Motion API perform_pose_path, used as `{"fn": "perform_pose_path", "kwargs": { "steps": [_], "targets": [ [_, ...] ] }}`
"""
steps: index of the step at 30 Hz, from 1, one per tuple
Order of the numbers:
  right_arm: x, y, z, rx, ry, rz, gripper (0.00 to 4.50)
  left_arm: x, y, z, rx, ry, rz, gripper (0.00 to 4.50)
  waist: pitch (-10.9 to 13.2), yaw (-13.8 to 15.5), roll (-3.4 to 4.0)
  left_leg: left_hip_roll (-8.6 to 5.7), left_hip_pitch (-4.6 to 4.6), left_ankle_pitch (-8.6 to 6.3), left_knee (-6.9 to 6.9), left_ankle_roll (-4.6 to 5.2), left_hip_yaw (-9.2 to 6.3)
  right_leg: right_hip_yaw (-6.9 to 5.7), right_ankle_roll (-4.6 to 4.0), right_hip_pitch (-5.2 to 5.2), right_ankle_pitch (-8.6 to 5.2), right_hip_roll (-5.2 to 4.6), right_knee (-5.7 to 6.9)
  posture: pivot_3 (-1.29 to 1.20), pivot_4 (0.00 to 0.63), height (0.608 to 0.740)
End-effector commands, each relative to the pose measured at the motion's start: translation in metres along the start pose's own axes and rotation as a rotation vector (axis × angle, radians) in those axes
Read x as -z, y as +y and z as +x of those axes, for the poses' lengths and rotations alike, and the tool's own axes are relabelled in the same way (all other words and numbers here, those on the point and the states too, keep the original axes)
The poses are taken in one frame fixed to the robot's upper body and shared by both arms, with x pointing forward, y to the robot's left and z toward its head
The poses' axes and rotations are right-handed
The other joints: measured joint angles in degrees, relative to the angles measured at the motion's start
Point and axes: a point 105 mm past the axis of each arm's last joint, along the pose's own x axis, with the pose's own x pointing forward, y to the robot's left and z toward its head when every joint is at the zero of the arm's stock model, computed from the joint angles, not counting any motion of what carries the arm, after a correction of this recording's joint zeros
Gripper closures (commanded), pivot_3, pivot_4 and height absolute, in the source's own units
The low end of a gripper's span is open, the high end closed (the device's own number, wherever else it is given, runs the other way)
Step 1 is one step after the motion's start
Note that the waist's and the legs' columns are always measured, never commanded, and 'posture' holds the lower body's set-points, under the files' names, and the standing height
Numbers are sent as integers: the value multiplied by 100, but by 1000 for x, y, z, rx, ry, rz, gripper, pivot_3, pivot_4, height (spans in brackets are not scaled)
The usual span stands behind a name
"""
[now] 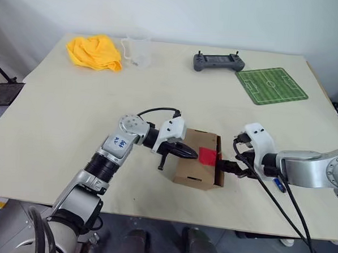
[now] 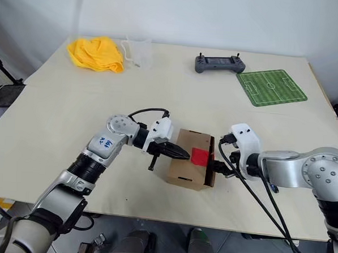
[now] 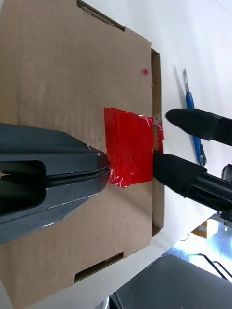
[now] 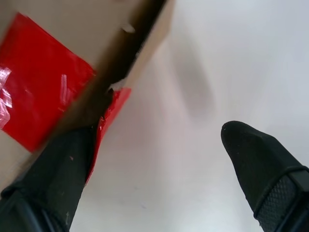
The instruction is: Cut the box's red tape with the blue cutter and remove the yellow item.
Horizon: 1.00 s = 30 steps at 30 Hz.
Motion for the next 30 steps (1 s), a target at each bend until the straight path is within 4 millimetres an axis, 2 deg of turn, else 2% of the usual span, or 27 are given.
{"fn": "perform_pose_path", "kwargs": {
  "steps": [1,7,11,14,20,30],
  "targets": [
    [2,-24,-10,105,-7,-7,31,32,-9,-1,11,107,-96,4500,0,0,0,0,0,0,-1,0,0,0,0,0,0,0,-1,0,150,740],
    [-1,-27,-14,85,-75,-39,31,32,-10,-1,5,101,-97,4500,-6,-21,10,2,0,0,-10,-1,2,1,0,-3,0,5,-2,0,150,740],
    [-20,-30,-31,-69,-217,147,31,27,-8,-2,-1,88,-62,4500,-6,-12,11,1,1,0,-8,0,4,2,0,-2,0,6,-1,0,150,740],
    [-9,-29,-31,-202,-183,324,31,27,-8,-5,0,88,-59,4500,-6,-8,10,1,1,0,-8,0,4,1,2,-1,1,6,-2,0,150,740],
    [12,-22,-9,-315,-100,516,31,26,-8,-5,-3,85,-56,4500,-6,-34,11,4,7,0,-10,0,11,10,1,0,1,6,3,0,150,740],
    [17,-5,14,-361,-61,539,31,25,-10,-9,-8,84,-64,4500,-9,-46,9,10,15,0,-10,-1,10,10,1,0,1,15,9,0,150,740]
  ]
}}
